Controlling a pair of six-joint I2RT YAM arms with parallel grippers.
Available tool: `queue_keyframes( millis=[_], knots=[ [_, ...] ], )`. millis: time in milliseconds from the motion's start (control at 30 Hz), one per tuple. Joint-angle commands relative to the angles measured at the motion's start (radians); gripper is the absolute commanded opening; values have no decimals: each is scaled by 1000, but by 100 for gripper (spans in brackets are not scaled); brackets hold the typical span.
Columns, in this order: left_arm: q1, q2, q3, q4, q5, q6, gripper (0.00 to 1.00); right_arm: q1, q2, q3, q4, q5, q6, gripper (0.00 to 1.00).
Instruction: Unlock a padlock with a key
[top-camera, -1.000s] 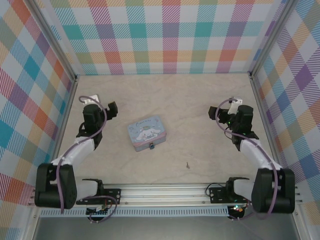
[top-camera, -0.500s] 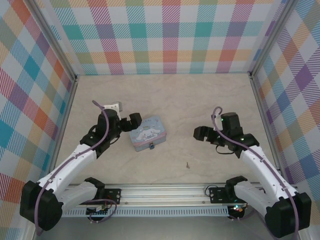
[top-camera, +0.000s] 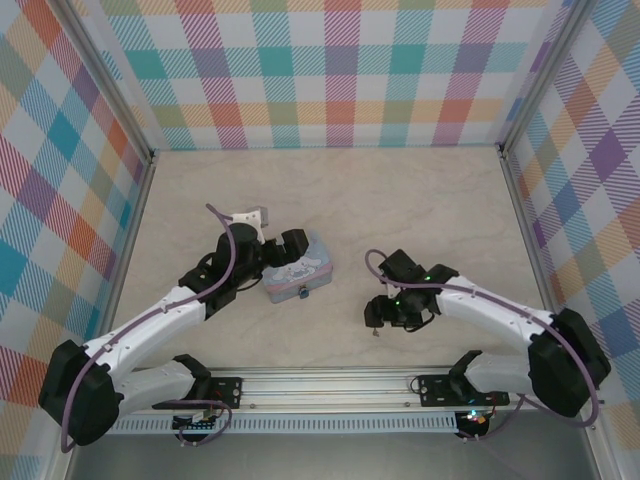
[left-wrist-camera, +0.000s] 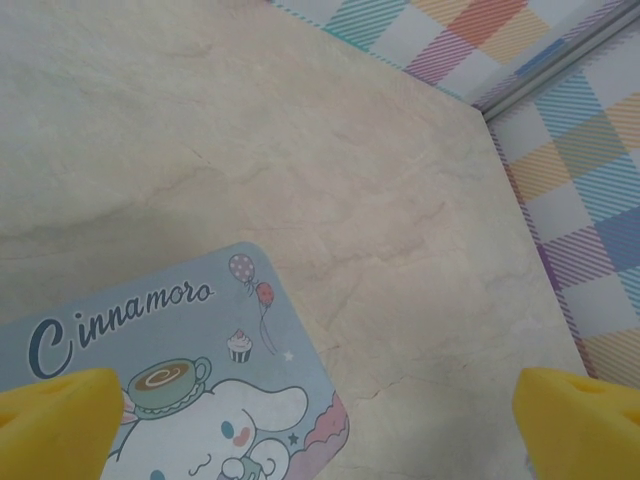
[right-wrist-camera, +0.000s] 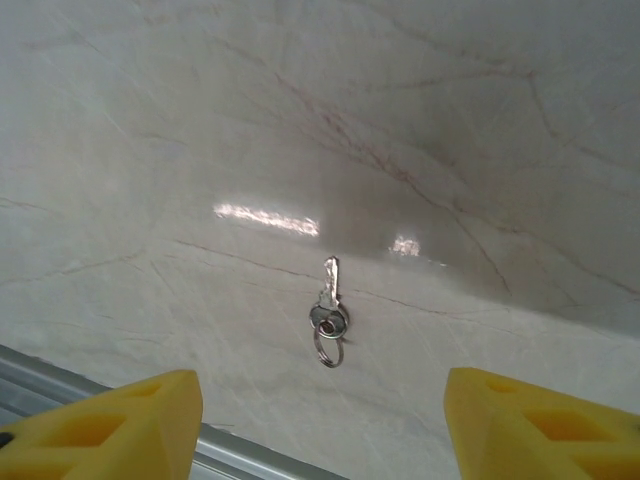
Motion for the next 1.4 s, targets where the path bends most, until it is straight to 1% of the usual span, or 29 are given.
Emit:
queue_keyframes(
  millis=[0, 200, 467, 733, 967, 1233, 1267, 1367],
  knots=[
    [-11, -21, -17, 45, -36, -4, 100, 41, 62, 30, -18, 24, 18, 63],
    [-11, -60, -37, 34, -64, 8, 100, 84, 156, 55, -5, 32, 16, 54],
    [-11, -79, -36, 17, -77, 12, 100, 97, 217, 69, 29, 35, 13, 43],
    [-11, -90, -37, 3, -83, 12, 100, 101, 240, 67, 37, 26, 8, 28],
    [-11, -98, -37, -7, -99, 21, 100, 108, 248, 56, 40, 30, 12, 17],
    [-11, -100, -30, -26, -102, 35, 100, 107, 201, 34, 73, 61, 18, 1],
    [-11, -101, -27, -28, -102, 37, 100, 102, 187, 28, 81, 63, 16, 0],
    [-11, -101, -20, -35, -96, 35, 100, 72, 131, 5, 121, 39, 6, 0]
  ],
)
